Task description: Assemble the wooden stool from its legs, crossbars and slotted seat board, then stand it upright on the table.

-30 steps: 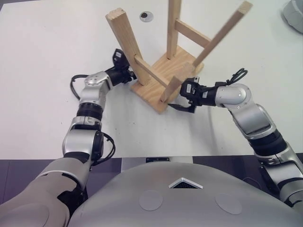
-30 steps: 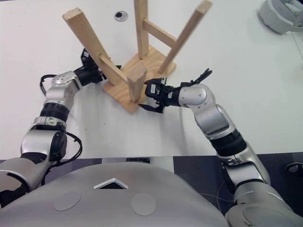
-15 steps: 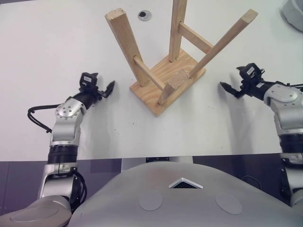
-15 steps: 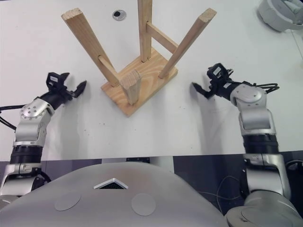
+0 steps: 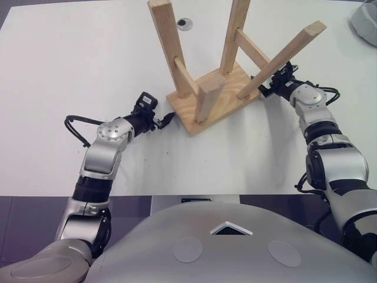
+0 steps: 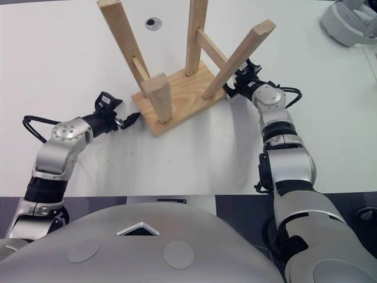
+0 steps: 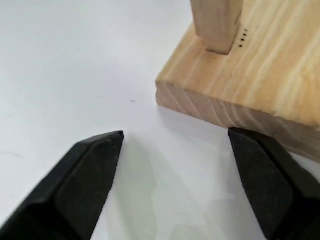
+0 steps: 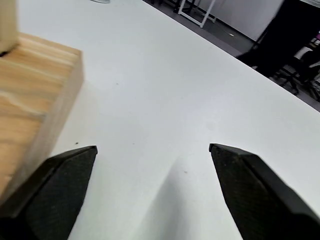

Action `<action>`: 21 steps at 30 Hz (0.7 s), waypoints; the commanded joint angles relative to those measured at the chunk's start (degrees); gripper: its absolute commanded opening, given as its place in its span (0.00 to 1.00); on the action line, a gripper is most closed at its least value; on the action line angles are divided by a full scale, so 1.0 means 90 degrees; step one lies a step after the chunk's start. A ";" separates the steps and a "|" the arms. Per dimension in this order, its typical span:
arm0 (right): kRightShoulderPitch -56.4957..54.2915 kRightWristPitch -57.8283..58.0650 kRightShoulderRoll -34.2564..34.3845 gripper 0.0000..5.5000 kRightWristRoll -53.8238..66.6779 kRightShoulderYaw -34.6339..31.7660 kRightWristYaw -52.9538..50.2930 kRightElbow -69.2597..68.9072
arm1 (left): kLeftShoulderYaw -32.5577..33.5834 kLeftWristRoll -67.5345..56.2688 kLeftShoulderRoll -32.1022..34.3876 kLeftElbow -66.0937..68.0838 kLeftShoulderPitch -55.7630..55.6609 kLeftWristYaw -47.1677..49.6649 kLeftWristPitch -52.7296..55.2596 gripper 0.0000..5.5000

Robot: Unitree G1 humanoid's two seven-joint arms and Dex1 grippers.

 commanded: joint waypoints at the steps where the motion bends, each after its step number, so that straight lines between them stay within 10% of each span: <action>1: 0.1237 0.0176 -0.0109 0.77 -0.0026 0.0424 0.1419 -0.0904 | 0.0127 0.0131 -0.0243 0.0742 -0.0331 0.0257 -0.0521 0.70; 13: 0.3153 0.1186 -0.1117 0.77 0.0266 -0.0455 0.0266 -0.4799 | 0.0901 0.0156 0.0948 -0.0120 0.0879 -0.0214 -0.0954 0.70; 21: 0.3330 0.2123 -0.0984 0.77 0.0039 0.0262 0.0712 -0.5719 | 0.0062 -0.0088 0.0742 -0.0434 0.1047 -0.0849 -0.0744 0.70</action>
